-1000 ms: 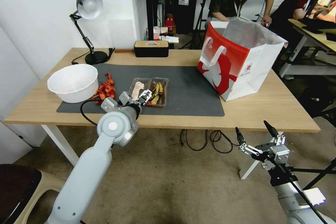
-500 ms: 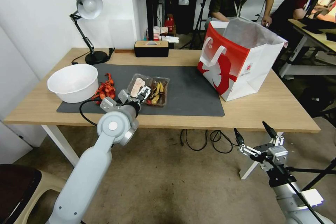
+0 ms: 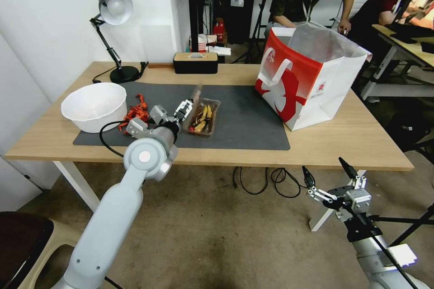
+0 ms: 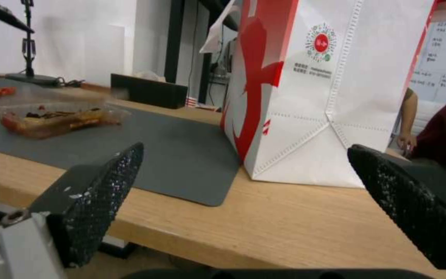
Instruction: Close the disposable takeout box, then place it into the delivery bag.
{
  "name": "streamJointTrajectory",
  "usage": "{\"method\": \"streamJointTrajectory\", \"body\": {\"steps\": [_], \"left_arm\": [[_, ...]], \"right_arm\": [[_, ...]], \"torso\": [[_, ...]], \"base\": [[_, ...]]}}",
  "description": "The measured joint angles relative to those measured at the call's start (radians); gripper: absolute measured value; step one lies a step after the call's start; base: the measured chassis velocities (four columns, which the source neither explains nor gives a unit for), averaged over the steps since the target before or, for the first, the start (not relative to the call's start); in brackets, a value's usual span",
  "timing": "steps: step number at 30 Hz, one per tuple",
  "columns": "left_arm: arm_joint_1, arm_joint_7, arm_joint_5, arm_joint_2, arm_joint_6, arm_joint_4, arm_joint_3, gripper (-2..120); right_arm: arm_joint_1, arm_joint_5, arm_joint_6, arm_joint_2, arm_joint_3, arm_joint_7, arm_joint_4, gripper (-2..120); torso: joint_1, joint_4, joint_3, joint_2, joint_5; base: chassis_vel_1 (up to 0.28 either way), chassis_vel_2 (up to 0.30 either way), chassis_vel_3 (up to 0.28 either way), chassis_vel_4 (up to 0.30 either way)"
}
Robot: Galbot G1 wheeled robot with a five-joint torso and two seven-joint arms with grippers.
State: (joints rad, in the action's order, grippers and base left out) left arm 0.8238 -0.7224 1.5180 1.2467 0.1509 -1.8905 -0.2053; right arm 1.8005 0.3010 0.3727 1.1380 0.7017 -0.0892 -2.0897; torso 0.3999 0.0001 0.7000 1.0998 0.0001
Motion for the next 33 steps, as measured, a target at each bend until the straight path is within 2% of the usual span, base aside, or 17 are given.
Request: {"method": "streamJointTrajectory", "body": {"steps": [7, 13, 15, 18, 19, 21, 22, 23, 24, 25, 26, 27, 28, 29, 30, 31, 33], "left_arm": [[-0.022, 0.019, -0.004, 0.018, 0.012, 0.005, 0.048, 100], [-0.025, 0.084, -0.064, 0.045, 0.023, 0.018, 0.084, 100], [-0.026, 0.091, -0.073, 0.043, 0.025, 0.016, 0.087, 100], [-0.033, 0.153, -0.166, 0.010, 0.041, -0.003, 0.110, 100], [-0.033, 0.153, -0.166, 0.010, 0.041, -0.003, 0.110, 100], [-0.044, 0.250, -0.326, -0.037, 0.047, -0.006, 0.134, 100], [-0.048, 0.283, -0.374, -0.055, 0.051, -0.006, 0.140, 100], [-0.048, 0.283, -0.374, -0.055, 0.051, -0.006, 0.140, 100], [-0.058, 0.349, -0.455, -0.088, 0.057, -0.004, 0.151, 97], [-0.063, 0.382, -0.495, -0.103, 0.057, -0.002, 0.156, 95], [-0.063, 0.382, -0.495, -0.103, 0.057, -0.002, 0.156, 95], [-0.081, 0.470, -0.599, -0.144, 0.053, 0.009, 0.169, 88], [-0.096, 0.523, -0.664, -0.173, 0.047, 0.018, 0.179, 85], [-0.096, 0.523, -0.664, -0.173, 0.047, 0.018, 0.179, 85], [-0.134, 0.612, -0.763, -0.228, 0.038, 0.035, 0.200, 79], [-0.168, 0.670, -0.822, -0.275, 0.029, 0.052, 0.218, 74], [-0.181, 0.693, -0.844, -0.291, 0.026, 0.059, 0.225, 70]], "right_arm": [[0.007, 0.011, 0.000, -0.005, 0.024, 0.000, -0.001, 100], [0.031, 0.023, 0.000, -0.005, 0.053, 0.000, -0.030, 100], [0.032, 0.023, 0.000, -0.004, 0.055, 0.000, -0.031, 100], [0.038, 0.022, 0.007, 0.003, 0.060, -0.001, -0.045, 100], [0.038, 0.022, 0.007, 0.003, 0.060, -0.001, -0.045, 100], [0.044, 0.043, 0.008, 0.002, 0.060, -0.020, -0.068, 100], [0.044, 0.055, 0.008, 0.001, 0.060, -0.028, -0.076, 100], [0.044, 0.055, 0.008, 0.001, 0.060, -0.028, -0.076, 100], [0.044, 0.084, 0.007, -0.003, 0.057, -0.048, -0.091, 100], [0.043, 0.096, 0.005, -0.004, 0.055, -0.054, -0.097, 100], [0.043, 0.096, 0.005, -0.004, 0.055, -0.054, -0.097, 100], [0.042, 0.123, -0.004, -0.007, 0.050, -0.060, -0.111, 99], [0.041, 0.143, -0.013, -0.009, 0.047, -0.062, -0.121, 99], [0.041, 0.143, -0.013, -0.009, 0.047, -0.062, -0.121, 99], [0.039, 0.178, -0.029, -0.014, 0.044, -0.063, -0.138, 100], [0.036, 0.197, -0.040, -0.019, 0.044, -0.063, -0.146, 100], [0.033, 0.203, -0.044, -0.020, 0.044, -0.063, -0.148, 100]], "torso": [[0.000, -0.0001, 0.000, 0.000, 0.0001], [0.000, -0.0001, 0.000, 0.000, -0.0001], [0.000, -0.0001, 0.000, 0.000, -0.0001], [0.000, -0.0001, 0.000, 0.000, 0.0000], [0.000, -0.0001, 0.000, 0.000, 0.0000], [0.000, -0.0001, 0.000, 0.000, -0.0002], [0.000, 0.0000, 0.000, 0.000, -0.0003], [0.000, 0.0000, 0.000, 0.000, -0.0003], [0.000, 0.0000, 0.000, 0.000, -0.0002], [0.000, 0.0000, 0.000, 0.000, -0.0003], [0.000, 0.0000, 0.000, 0.000, -0.0003], [0.000, 0.0000, 0.000, 0.000, -0.0005], [0.000, 0.0000, 0.000, 0.000, -0.0004], [0.000, 0.0000, 0.000, 0.000, -0.0004], [0.000, 0.0000, 0.000, 0.000, -0.0004], [0.000, -0.0001, 0.000, 0.000, -0.0003], [0.000, 0.0000, 0.000, 0.000, -0.0001]], "base": [[0.000, 0.000, 0.000, 0.000], [0.000, 0.000, 0.000, 0.000], [0.000, 0.000, 0.000, 0.000], [0.000, 0.000, 0.000, 0.000], [0.000, 0.000, 0.000, 0.000], [0.000, 0.000, 0.000, 0.000], [0.000, 0.000, 0.000, 0.000], [0.000, 0.000, 0.000, 0.000], [0.000, 0.000, 0.000, 0.000], [0.000, 0.000, 0.000, 0.000], [0.000, 0.000, 0.000, 0.000], [0.000, 0.000, 0.000, 0.000], [0.000, 0.000, 0.000, 0.000], [0.000, 0.000, 0.000, 0.000], [0.000, 0.000, 0.000, 0.000], [0.000, 0.000, 0.000, 0.000], [0.000, 0.000, 0.000, 0.000]]}}
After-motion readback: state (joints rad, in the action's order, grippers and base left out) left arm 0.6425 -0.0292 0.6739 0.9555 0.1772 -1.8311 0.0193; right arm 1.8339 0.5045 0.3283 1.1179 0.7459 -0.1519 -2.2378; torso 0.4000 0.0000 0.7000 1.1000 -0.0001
